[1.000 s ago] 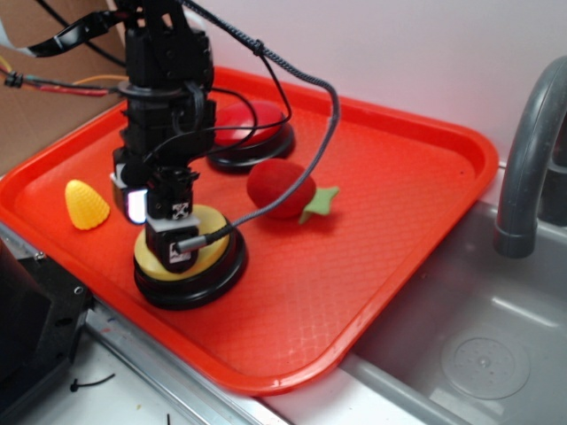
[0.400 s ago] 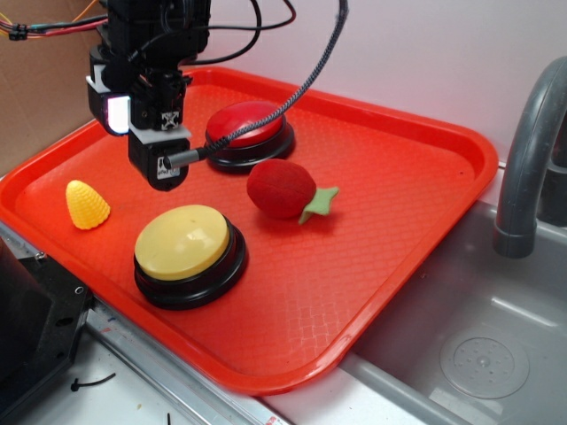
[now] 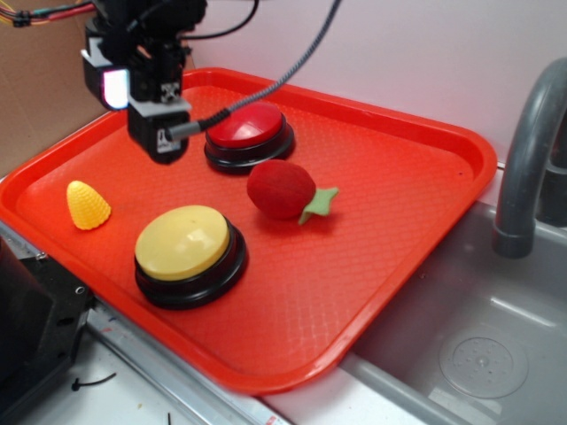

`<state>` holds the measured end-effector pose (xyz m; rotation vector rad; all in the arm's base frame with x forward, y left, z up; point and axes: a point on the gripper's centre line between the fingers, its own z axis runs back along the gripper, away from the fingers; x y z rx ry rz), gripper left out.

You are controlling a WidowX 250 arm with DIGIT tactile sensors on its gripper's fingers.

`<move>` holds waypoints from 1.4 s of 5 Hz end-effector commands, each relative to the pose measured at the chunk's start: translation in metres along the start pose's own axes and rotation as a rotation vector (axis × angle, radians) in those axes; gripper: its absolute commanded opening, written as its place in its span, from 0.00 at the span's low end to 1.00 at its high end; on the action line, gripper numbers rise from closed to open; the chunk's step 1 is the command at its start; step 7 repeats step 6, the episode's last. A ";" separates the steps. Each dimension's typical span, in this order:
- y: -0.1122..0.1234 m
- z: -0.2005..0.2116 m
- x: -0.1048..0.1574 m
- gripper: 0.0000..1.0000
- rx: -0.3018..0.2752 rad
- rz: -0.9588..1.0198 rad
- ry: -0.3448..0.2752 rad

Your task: Push the yellow button.

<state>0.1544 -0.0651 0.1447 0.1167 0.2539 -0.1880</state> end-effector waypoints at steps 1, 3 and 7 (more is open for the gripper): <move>0.005 0.019 -0.012 1.00 -0.020 0.044 -0.121; 0.011 0.027 -0.026 1.00 -0.012 0.097 -0.172; 0.009 0.044 -0.036 1.00 0.000 0.110 -0.235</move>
